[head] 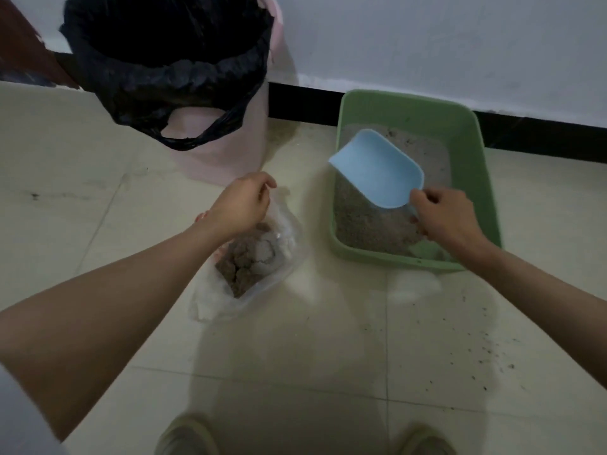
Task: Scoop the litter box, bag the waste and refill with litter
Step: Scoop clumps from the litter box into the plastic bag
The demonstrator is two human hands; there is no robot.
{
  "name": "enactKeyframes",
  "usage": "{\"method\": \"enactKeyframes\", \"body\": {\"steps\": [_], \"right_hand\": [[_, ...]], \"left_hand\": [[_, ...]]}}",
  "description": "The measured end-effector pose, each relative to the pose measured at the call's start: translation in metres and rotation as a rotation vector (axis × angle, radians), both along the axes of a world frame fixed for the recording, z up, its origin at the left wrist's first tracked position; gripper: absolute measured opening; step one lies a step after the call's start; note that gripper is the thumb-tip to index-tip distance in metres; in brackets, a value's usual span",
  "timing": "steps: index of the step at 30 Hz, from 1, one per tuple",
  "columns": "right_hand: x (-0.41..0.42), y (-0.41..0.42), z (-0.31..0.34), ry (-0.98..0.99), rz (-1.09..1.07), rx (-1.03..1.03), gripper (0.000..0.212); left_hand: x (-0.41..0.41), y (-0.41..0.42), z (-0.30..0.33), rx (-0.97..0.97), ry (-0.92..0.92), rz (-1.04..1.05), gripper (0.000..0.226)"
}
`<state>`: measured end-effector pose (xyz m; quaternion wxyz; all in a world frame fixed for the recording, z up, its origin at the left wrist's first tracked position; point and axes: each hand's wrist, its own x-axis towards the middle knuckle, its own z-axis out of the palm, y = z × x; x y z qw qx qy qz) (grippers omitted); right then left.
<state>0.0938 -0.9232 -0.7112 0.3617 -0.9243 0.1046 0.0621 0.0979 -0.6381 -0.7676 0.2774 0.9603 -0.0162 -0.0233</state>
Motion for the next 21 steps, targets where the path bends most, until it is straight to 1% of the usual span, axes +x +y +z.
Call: {"method": "enactKeyframes", "body": {"steps": [3,5,7,10,12,15,18,21], "right_hand": [[0.005,-0.04,-0.003,0.048,-0.091,-0.079,0.029],[0.005,-0.063,-0.008,0.127,-0.085,-0.177,0.031],[0.004,-0.083,-0.013,0.195,-0.075,-0.264,0.03],[0.005,-0.104,-0.021,0.259,-0.062,-0.327,0.032],[0.008,-0.112,-0.026,0.285,-0.056,-0.335,0.033],[0.019,-0.114,-0.036,0.328,-0.069,-0.314,0.035],[0.031,-0.111,-0.046,0.372,-0.086,-0.242,0.032],[0.038,-0.108,-0.055,0.399,-0.08,-0.178,0.029]], "left_hand": [[0.007,-0.051,-0.003,0.014,-0.061,-0.139,0.036],[0.008,-0.083,-0.009,0.056,-0.012,-0.157,0.045],[0.01,-0.107,-0.019,0.106,0.071,-0.085,0.052],[0.017,-0.128,-0.03,0.107,0.172,0.037,0.055],[0.022,-0.134,-0.035,0.093,0.158,0.058,0.051],[0.032,-0.131,-0.044,0.038,0.084,0.11,0.044],[0.039,-0.128,-0.056,-0.102,0.03,0.124,0.041],[0.041,-0.131,-0.061,-0.202,0.029,0.155,0.043]]}}
